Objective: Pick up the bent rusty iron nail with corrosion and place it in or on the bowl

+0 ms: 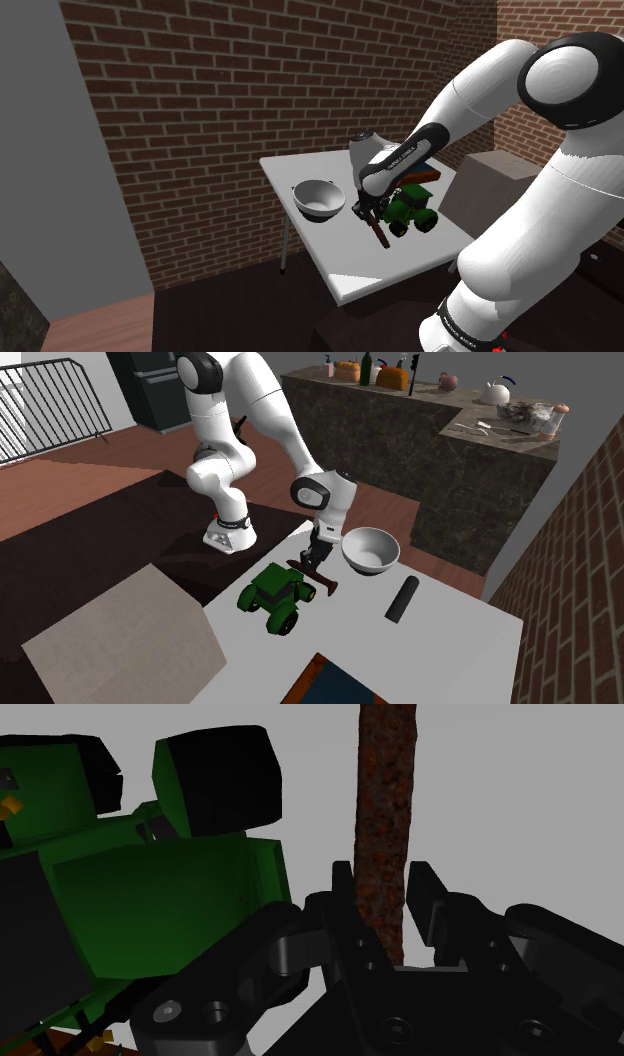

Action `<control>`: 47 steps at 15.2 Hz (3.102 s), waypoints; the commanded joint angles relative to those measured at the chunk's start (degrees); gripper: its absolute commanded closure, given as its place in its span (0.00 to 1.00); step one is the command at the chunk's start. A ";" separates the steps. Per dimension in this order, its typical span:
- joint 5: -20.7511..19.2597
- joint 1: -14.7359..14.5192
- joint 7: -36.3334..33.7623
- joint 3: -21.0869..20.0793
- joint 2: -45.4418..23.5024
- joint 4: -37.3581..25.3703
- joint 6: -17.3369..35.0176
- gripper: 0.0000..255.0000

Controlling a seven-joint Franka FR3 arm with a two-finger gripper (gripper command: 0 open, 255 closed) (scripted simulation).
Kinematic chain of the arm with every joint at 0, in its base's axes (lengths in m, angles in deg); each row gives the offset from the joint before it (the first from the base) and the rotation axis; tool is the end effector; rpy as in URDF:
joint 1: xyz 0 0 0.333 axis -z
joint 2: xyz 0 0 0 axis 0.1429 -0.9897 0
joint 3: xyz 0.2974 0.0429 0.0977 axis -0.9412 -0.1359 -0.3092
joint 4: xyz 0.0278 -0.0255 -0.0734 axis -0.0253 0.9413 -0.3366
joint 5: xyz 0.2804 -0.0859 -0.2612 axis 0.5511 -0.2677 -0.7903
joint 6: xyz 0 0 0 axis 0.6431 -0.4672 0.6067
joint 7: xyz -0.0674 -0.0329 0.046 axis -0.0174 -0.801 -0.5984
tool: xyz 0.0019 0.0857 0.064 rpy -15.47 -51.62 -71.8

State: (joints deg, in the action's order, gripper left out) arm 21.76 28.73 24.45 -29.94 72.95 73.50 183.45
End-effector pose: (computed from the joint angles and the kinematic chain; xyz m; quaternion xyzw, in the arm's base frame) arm 0.4012 -0.0854 0.2416 0.9579 -0.2247 -0.0734 0.1632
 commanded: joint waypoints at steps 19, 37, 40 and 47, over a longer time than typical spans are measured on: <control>8.07 -1.63 9.07 0.08 13.23 -3.29 -14.84 1.00; 11.55 -4.29 7.79 -3.52 10.64 -17.59 -27.60 1.00; 11.52 -5.44 4.73 -5.55 5.40 -23.83 -29.64 1.00; 9.87 -8.85 -1.88 -9.14 -7.83 -40.71 -35.85 1.00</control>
State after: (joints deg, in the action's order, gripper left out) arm 32.10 20.36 23.56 -38.71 67.40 35.26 148.16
